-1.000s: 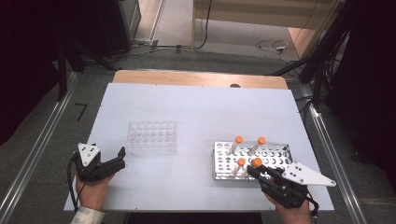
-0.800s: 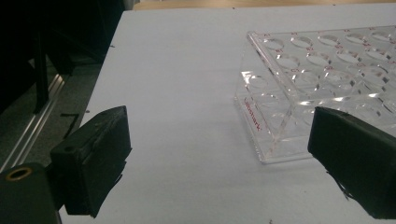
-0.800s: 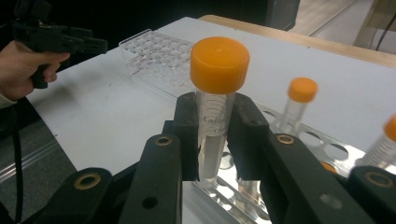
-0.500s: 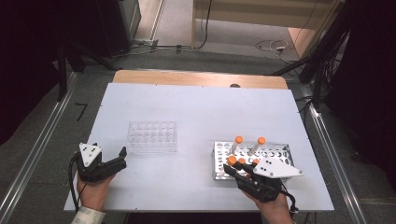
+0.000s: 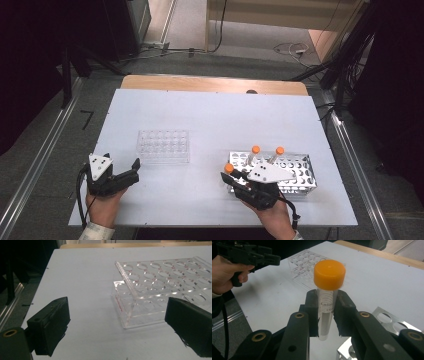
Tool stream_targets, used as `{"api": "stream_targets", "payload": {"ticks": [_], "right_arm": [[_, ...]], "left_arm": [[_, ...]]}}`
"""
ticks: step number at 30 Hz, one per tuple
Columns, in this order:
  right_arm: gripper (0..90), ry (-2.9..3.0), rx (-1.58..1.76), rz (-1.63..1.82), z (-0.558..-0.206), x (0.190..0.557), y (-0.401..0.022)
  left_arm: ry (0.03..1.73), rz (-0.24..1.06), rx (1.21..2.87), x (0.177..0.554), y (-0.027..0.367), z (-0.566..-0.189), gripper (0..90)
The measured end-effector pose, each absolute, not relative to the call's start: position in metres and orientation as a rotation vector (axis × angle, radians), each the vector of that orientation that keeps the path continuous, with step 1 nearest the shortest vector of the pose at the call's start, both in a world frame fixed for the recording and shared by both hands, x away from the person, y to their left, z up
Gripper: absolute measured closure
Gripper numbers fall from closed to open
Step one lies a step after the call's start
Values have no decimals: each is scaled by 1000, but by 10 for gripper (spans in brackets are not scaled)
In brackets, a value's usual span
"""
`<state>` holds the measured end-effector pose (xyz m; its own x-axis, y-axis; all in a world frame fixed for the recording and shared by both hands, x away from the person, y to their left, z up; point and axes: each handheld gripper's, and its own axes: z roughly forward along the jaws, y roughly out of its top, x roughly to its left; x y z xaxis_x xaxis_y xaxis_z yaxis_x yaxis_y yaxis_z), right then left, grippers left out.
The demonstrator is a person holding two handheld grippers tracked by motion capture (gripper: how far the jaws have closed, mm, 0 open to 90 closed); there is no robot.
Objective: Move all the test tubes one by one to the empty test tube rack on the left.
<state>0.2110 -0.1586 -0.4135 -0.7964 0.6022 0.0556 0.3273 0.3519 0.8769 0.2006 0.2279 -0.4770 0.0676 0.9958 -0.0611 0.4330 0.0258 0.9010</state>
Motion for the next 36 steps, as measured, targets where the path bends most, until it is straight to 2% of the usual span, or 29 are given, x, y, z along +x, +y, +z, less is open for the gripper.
{"api": "stream_targets", "payload": {"ticks": [17,23,36], "right_arm": [[726,2369,809,1385,-421,229,-109],[726,2387,786,1364,-425,235,-93],[726,2413,781,1327,-434,245,-75]], "left_arm": [[1349,783,1528,197,207,-458,76],[1286,765,1579,200,192,-449,81],[1111,625,1610,206,155,-433,181]]}}
